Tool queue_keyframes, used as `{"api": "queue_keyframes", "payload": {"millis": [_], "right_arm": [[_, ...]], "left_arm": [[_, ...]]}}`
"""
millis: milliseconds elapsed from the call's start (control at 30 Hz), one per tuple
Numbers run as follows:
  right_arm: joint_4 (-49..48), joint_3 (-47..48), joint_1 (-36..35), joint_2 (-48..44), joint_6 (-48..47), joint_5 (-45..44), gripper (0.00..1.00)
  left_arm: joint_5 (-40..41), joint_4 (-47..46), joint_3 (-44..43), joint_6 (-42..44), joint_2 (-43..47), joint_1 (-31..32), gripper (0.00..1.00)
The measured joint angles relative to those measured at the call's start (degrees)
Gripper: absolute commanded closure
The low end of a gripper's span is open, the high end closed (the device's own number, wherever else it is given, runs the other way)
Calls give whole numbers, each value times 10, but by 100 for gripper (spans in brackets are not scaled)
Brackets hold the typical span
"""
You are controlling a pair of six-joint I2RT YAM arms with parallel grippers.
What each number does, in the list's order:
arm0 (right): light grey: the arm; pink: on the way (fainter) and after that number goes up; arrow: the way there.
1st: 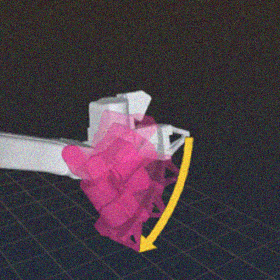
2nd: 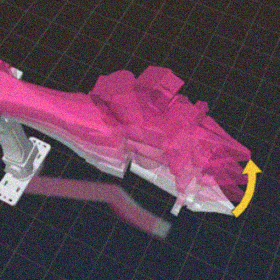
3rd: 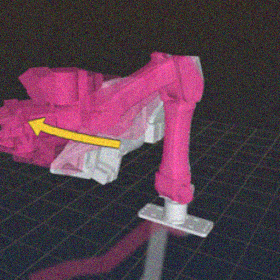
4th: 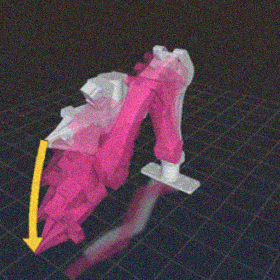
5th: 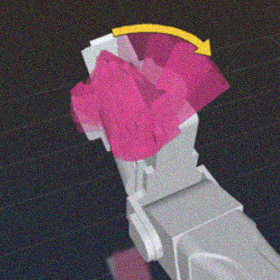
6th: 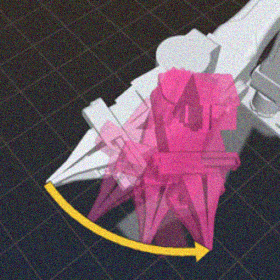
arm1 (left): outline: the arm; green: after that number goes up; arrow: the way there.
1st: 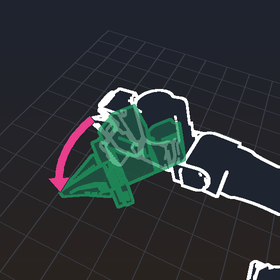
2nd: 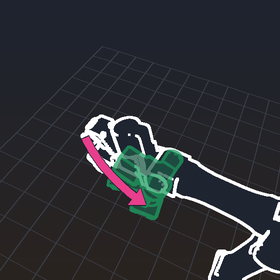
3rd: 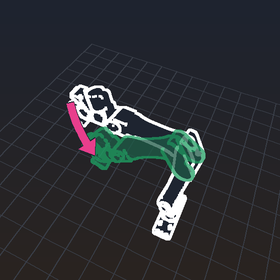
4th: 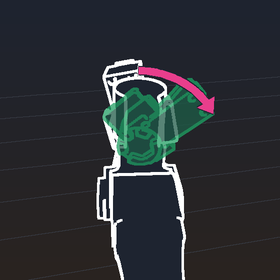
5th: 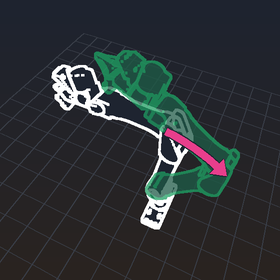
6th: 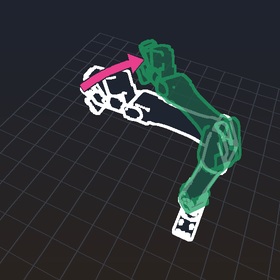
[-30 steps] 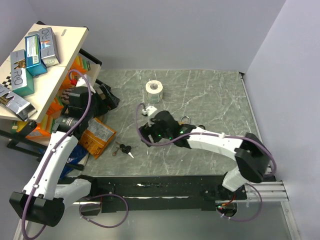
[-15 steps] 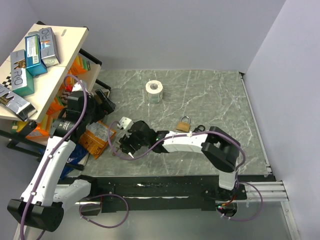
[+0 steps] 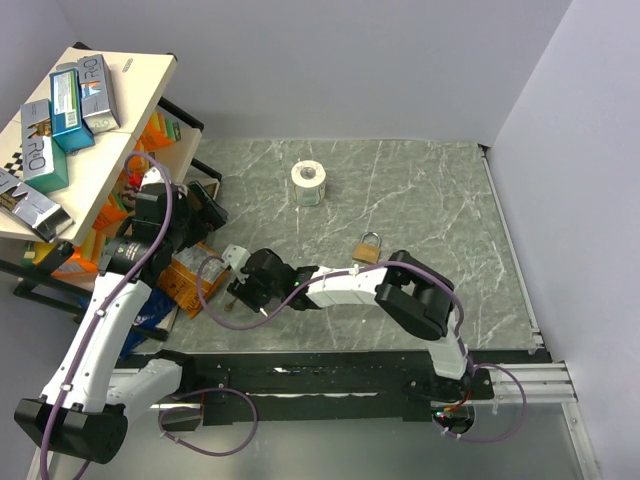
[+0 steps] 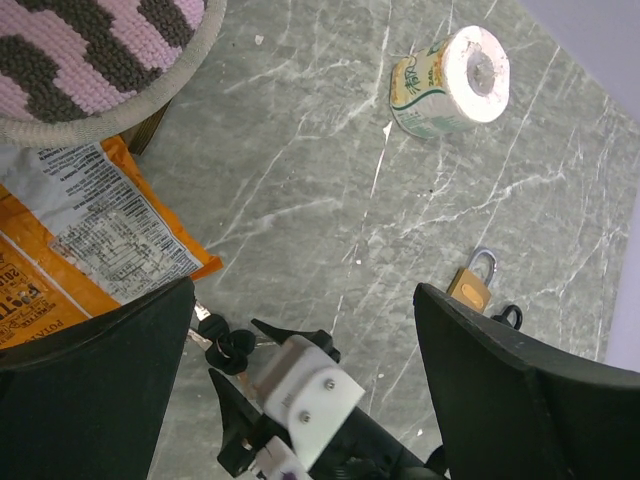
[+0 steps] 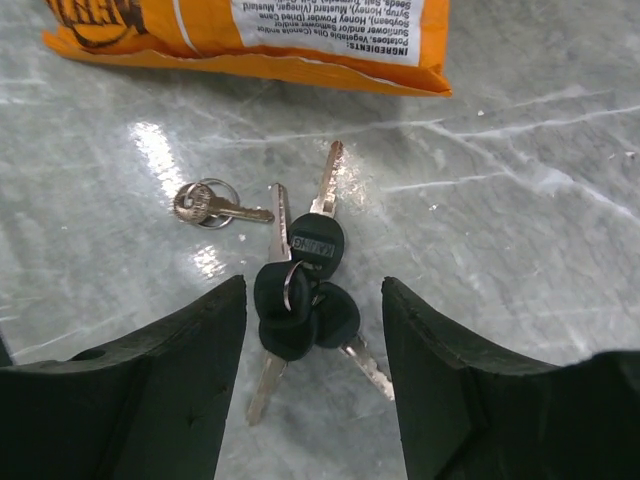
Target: Unlock with the key
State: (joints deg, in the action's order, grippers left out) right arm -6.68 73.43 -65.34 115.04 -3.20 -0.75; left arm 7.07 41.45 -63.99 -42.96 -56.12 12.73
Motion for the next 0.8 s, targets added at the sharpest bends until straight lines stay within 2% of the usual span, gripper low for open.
{"api": "queue_keyframes", "payload": {"millis": [267,433,533,633,733,800], "right_arm": [[19,35,-5,35,-26,-5,49],[34,36,-7,41,-34,-16,51],[42,36,-7,42,-35,-20,57],[49,39,-7,45,-35,-28,68],[54,54,-7,54,-30,-33,90],[47,68,-7,54,-27,-42,98]], "left_arm": [[3,0,0,0,0,0,4],[3,0,0,0,0,0,4],[3,0,0,0,0,0,4],[2,0,0,0,0,0,4],[2,0,0,0,0,0,4],[2,0,0,0,0,0,4]]}}
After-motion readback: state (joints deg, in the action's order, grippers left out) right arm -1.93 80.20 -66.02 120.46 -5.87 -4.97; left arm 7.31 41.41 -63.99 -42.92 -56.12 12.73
